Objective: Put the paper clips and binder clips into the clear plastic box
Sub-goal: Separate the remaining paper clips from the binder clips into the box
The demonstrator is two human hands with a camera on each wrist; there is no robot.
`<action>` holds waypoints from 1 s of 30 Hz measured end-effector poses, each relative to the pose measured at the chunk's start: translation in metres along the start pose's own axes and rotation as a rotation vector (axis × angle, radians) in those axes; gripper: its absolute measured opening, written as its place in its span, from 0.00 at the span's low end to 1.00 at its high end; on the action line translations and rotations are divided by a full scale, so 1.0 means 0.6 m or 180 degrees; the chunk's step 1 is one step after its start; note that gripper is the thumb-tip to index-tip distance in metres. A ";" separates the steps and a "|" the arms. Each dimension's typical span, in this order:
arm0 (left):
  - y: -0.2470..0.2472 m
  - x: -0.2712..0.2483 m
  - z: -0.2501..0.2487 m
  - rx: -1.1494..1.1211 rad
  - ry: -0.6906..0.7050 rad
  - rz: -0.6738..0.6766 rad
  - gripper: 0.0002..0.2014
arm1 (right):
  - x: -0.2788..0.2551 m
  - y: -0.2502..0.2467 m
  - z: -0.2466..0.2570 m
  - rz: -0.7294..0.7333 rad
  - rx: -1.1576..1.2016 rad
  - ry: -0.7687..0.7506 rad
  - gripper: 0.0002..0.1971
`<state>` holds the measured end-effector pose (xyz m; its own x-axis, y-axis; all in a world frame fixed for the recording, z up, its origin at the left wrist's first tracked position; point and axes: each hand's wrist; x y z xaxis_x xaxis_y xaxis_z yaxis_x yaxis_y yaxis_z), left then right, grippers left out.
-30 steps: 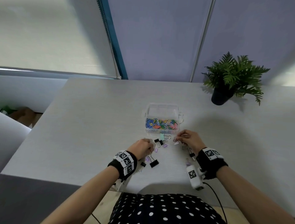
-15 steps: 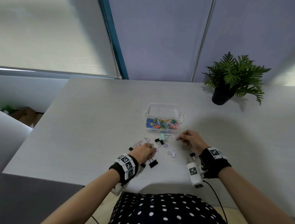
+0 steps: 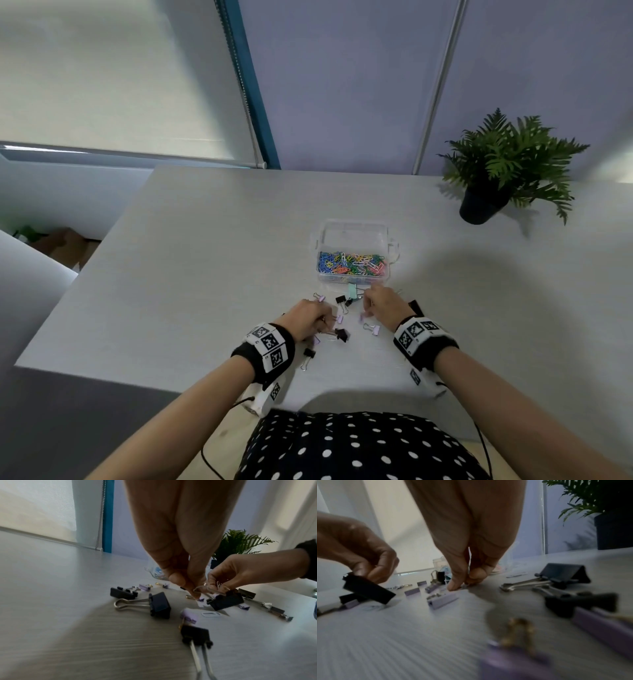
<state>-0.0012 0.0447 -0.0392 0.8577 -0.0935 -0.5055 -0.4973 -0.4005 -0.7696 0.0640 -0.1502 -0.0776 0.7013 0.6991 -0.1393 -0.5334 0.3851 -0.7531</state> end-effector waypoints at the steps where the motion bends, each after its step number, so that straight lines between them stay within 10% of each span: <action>1: 0.002 -0.003 0.000 0.0000 0.0028 0.0032 0.10 | -0.003 -0.003 -0.001 0.0046 -0.0040 -0.0033 0.20; 7: 0.016 -0.015 -0.007 -0.0164 0.0238 0.0302 0.07 | -0.040 -0.043 -0.024 -0.0152 0.0125 0.0043 0.11; 16: 0.028 0.000 -0.008 0.0117 -0.0132 -0.0377 0.08 | -0.127 -0.059 -0.037 -0.0875 0.3272 0.1347 0.12; 22: 0.050 0.006 -0.020 0.0387 -0.0284 -0.0399 0.16 | -0.149 -0.049 -0.026 -0.0332 0.0348 0.0525 0.10; 30: 0.061 -0.002 -0.025 0.0518 -0.0199 -0.0341 0.09 | -0.179 0.005 -0.009 0.0257 0.0111 0.0149 0.17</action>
<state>-0.0186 0.0166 -0.0606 0.8996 0.0005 -0.4367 -0.4225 -0.2519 -0.8707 -0.0104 -0.2276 -0.0685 0.6763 0.7001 -0.2291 -0.6046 0.3499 -0.7156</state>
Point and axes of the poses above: each hand's wrist, its own x-axis towards the middle knuckle, its own y-axis out of the palm, z = x × y, and after that the axes turned 15 degrees about -y, right-handed
